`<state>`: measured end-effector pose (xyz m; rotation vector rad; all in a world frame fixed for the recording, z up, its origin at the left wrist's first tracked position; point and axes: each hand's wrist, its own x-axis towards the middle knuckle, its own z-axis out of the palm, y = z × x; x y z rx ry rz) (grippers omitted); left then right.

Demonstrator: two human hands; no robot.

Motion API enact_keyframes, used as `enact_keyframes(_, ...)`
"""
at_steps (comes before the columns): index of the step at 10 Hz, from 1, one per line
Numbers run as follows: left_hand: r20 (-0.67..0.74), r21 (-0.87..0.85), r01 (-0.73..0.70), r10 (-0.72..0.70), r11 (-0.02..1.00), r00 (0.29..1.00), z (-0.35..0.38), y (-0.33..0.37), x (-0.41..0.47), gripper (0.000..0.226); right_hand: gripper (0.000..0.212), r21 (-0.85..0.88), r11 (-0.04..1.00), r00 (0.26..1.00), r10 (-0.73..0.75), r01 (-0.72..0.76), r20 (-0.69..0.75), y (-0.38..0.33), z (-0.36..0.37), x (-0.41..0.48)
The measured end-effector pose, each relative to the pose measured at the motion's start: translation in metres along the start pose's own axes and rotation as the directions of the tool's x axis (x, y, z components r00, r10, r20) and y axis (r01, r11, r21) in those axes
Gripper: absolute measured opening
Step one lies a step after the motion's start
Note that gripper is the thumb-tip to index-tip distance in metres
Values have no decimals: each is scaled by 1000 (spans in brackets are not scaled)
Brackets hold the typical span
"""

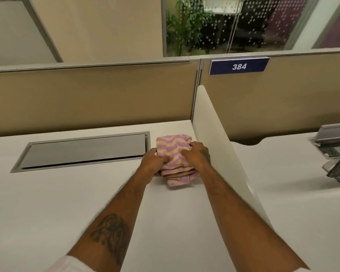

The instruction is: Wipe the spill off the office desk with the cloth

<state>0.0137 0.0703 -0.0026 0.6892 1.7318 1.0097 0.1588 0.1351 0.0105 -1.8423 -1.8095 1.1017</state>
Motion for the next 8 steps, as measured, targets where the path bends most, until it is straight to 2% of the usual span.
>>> enact_keyframes(3, 7, 36, -29, 29, 999, 1000, 9, -3, 7, 33, 47, -223, 975, 999, -6, -5, -47, 8, 23, 8)
enact_keyframes(4, -15, 68, -37, 38, 997, 999, 10, -2, -3, 45, 51, -281, 960, 998, -20, 4, -53, 9, 20, 0)
enact_keyframes(5, -62, 233, -71, 88, 970, 994, 5, -2, -15, 63, 54, -313, 949, 994, -69, 39, -87, 6, 17, -16)
enact_keyframes(6, -19, 487, -181, 218, 854, 976, -7, -7, -37, 68, 57, -363, 925, 984, -156, 115, -86, 0, 17, -43)
enact_keyframes(7, 40, 730, -215, 274, 649, 961, -24, -15, -63, 81, 58, -427, 888, 977, -210, 170, -48, -5, 15, -75)
enact_keyframes(8, 93, 862, -277, 405, 425, 910, -41, -20, -98, 80, 59, -503, 838, 959, -279, 213, -58, -5, 12, -109)
